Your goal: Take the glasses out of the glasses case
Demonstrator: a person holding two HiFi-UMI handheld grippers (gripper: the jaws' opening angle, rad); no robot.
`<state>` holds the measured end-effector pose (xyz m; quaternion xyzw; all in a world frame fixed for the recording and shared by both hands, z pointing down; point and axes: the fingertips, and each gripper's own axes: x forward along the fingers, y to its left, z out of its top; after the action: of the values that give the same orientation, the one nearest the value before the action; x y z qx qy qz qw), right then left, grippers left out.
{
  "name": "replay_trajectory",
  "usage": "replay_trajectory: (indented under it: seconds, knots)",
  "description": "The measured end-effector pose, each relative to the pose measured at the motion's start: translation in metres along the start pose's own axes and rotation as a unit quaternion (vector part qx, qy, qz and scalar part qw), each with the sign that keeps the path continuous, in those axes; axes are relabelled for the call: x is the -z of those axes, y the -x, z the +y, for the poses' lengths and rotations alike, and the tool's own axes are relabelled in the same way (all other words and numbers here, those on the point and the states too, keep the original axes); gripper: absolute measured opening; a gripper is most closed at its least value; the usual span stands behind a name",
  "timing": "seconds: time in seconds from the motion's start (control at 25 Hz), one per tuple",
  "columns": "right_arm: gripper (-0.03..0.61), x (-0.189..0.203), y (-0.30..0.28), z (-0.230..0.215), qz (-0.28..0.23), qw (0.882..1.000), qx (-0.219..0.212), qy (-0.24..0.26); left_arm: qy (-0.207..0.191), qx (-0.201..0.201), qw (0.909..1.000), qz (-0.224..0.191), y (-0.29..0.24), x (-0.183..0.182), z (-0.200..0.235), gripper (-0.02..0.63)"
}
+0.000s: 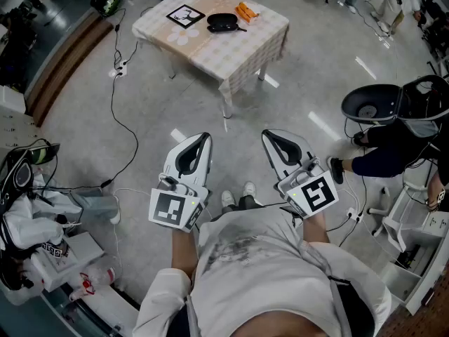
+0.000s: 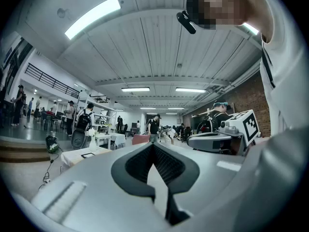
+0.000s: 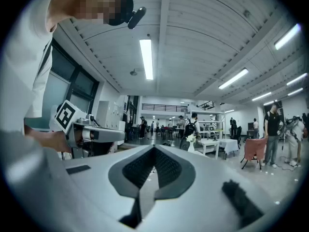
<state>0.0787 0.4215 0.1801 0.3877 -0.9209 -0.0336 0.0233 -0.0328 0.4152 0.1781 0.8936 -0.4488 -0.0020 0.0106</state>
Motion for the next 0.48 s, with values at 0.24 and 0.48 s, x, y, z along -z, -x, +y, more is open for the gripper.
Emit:
replay_trajectory:
  seconds: [0.24,0.48]
  knots:
    - [0.017,0.0,0.013,-0.013,-0.008,1.0,0.0,-0.01,-0.002,-0.006,1.0,-0.003,-0.01,0.001,-0.015,0.008]
    - [0.017,-0.002,0.022,-0.038,-0.022,1.0,0.009,-0.014,0.001,-0.013,0.9999,-0.002,-0.027,-0.001,-0.026,0.008]
